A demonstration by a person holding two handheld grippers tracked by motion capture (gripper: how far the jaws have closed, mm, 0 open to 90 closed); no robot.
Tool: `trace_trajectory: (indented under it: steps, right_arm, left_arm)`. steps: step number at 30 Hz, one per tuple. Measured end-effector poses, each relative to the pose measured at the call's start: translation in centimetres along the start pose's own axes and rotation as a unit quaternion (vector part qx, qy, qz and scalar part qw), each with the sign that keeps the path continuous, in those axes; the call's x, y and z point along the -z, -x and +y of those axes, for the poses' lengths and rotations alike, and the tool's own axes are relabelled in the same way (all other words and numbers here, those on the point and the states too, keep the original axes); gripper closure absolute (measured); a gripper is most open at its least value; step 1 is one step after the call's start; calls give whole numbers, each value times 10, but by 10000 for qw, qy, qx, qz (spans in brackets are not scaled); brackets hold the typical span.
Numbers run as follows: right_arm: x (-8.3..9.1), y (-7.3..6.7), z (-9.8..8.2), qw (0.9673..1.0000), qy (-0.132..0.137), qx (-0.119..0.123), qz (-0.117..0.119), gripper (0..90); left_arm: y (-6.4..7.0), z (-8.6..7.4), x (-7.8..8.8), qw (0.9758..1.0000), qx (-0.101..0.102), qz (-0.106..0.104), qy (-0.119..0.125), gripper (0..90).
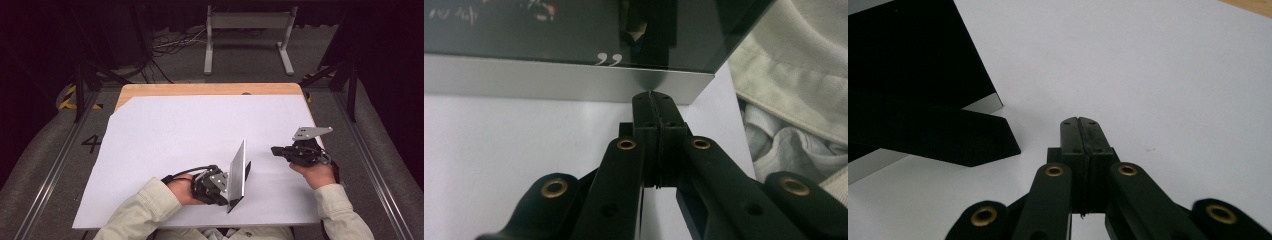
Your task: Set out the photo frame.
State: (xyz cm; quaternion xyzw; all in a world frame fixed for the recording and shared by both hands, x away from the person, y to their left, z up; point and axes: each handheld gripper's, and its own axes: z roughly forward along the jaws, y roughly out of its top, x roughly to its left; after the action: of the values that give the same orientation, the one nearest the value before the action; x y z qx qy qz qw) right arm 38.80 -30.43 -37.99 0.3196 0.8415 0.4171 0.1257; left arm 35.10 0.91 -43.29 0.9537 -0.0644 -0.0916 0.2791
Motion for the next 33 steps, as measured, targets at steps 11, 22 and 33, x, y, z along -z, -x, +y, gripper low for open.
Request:
trace_trajectory:
  steps: [11,22,33]
  right_arm:
    - [8,1,-6,9999,19,-97,-51,899]
    - [15,2,-13,9997,27,-200,-133,899]
    - [14,2,-11,9997,13,-202,-115,898]
  left_arm:
    - [1,14,-10,9999,-164,-48,3,900]
    - [1,29,-20,9997,-241,-37,58,900]
    - [1,23,-12,9996,-99,34,253,900]
